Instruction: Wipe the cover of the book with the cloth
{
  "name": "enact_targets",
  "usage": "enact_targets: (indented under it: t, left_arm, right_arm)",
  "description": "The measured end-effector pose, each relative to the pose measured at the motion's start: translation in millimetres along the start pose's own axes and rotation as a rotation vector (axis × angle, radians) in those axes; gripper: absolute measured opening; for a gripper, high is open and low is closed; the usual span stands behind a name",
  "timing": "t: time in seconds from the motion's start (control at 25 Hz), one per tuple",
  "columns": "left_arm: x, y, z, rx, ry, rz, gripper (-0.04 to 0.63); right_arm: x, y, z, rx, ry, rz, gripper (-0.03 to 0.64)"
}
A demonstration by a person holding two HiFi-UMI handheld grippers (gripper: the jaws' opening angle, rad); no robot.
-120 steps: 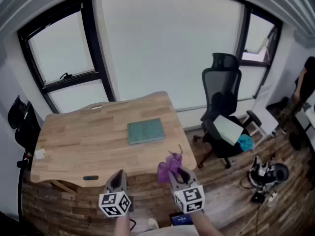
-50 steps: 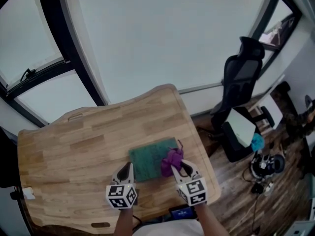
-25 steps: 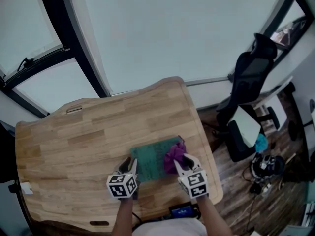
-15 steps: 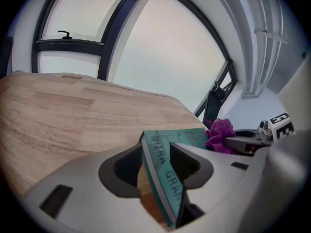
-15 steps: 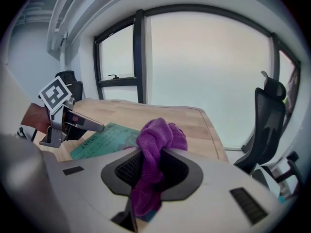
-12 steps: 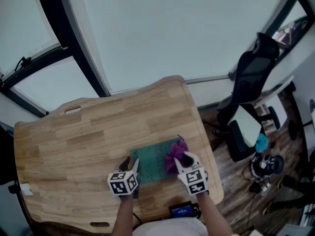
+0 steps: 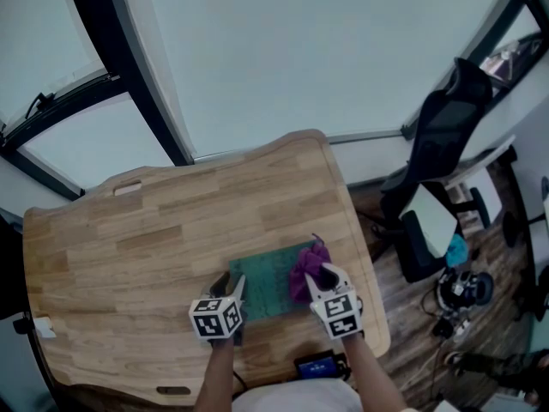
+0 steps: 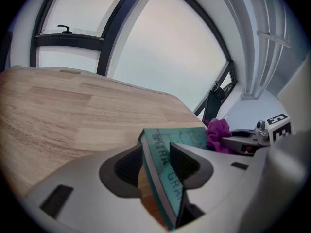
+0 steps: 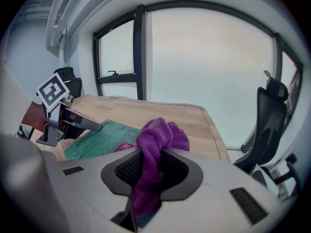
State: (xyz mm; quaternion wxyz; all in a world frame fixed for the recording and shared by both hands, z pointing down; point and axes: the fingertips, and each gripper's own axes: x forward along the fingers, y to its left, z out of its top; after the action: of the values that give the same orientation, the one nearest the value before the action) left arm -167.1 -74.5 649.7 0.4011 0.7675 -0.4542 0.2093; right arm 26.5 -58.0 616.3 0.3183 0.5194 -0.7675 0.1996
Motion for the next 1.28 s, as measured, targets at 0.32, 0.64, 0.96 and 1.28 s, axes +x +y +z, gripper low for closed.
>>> enact_targets:
  t: [0.32, 0.64, 0.96, 1.28]
  left_arm:
    - [1.6, -1.2, 0.3, -0.012, 0.01, -0.008, 0.158]
    - [3.0, -3.8, -1.2, -0.011, 0.035, -0.037, 0.14]
    - [3.4, -4.3, -0.4, -0.016, 0.04, -0.049, 0.138]
    - [4.0, -4.4, -1.2, -0.029, 0.043, -0.056, 0.135]
  right_arm:
    - [2.0, -1.8, 3.2, 0.005, 0.004, -0.001, 0.087]
    - [7.5, -6.7, 9.2, 0.003, 0.002, -0.012, 0.087]
    - [15.8, -17.1, 19.2, -0.011, -0.007, -0.03, 0.087]
    - [23.4, -22.5, 22.7, 0.002, 0.02, -0.029, 0.087]
